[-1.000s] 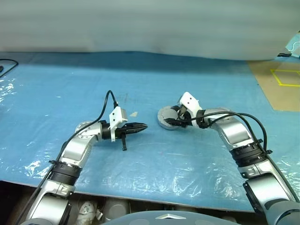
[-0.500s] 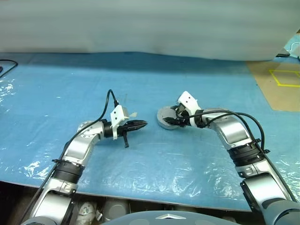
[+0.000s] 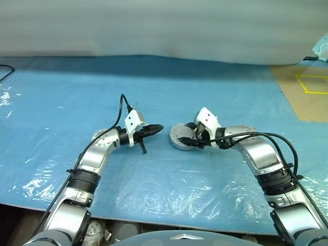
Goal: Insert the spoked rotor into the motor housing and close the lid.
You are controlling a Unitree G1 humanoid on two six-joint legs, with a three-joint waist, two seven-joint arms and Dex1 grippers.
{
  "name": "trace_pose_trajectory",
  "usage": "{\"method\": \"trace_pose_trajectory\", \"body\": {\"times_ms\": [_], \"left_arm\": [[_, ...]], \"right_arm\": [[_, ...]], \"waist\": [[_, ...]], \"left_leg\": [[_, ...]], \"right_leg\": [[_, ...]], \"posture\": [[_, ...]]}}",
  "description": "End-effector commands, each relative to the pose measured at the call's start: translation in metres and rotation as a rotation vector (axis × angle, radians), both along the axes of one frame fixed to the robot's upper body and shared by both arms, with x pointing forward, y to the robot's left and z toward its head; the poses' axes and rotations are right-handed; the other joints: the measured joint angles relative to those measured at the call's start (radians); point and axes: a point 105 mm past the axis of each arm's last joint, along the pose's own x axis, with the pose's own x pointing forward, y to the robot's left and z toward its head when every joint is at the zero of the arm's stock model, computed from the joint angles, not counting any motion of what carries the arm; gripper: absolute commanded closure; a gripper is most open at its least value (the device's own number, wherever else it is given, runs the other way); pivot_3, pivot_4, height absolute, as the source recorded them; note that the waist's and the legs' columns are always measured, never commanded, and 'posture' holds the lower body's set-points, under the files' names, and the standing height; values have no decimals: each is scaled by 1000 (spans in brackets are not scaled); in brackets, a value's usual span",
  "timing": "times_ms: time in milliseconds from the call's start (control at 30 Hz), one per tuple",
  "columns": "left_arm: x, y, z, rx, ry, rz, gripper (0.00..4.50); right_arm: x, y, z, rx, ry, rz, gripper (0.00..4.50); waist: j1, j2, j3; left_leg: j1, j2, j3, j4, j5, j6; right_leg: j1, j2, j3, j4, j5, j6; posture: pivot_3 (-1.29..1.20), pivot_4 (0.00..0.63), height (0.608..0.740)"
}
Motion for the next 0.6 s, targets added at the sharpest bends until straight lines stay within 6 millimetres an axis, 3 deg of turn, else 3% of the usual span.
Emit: {"method": "trace_pose_trajectory", "body": {"times_ms": [33, 133, 200, 367, 600], "left_arm": [[-1, -4, 7, -10, -37, -23, 4500], [-3, -7, 6, -9, -29, -42, 4500], [-4, -10, 5, -7, -31, -49, 4500], [-4, -14, 5, -4, -40, -55, 4500], [-1, -19, -7, 51, -31, -38, 4500]], "right_arm": [[-2, -11, -50, -72, 107, -93, 1536], [-3, -3, -41, 19, 89, -80, 1536], [-8, 1, -39, 44, 81, -56, 1536], [-18, 3, -56, -9, 58, -34, 1536], [-16, 5, -48, 40, 71, -46, 1536]], "waist": [[-12, 0, 0], [-17, 0, 0], [-15, 0, 0], [-17, -1, 0], [-21, -1, 0]], "left_leg": [[1, 0, 0, 0, 0, 0], [1, 0, 0, 2, 0, 0], [3, 1, 1, 2, 0, 1], [1, 1, 1, 2, 0, 1], [1, 0, 0, 1, 0, 0]], "right_leg": [[1, 0, 0, 0, -1, -2], [2, -1, 3, 1, -2, -4], [2, -2, 3, 1, -5, 3], [1, -2, 3, -1, -1, -3], [1, 0, 2, 0, -2, -5]], "posture": [[0, 150, 740], [0, 150, 740], [0, 150, 740], [0, 150, 740], [0, 150, 740]]}}
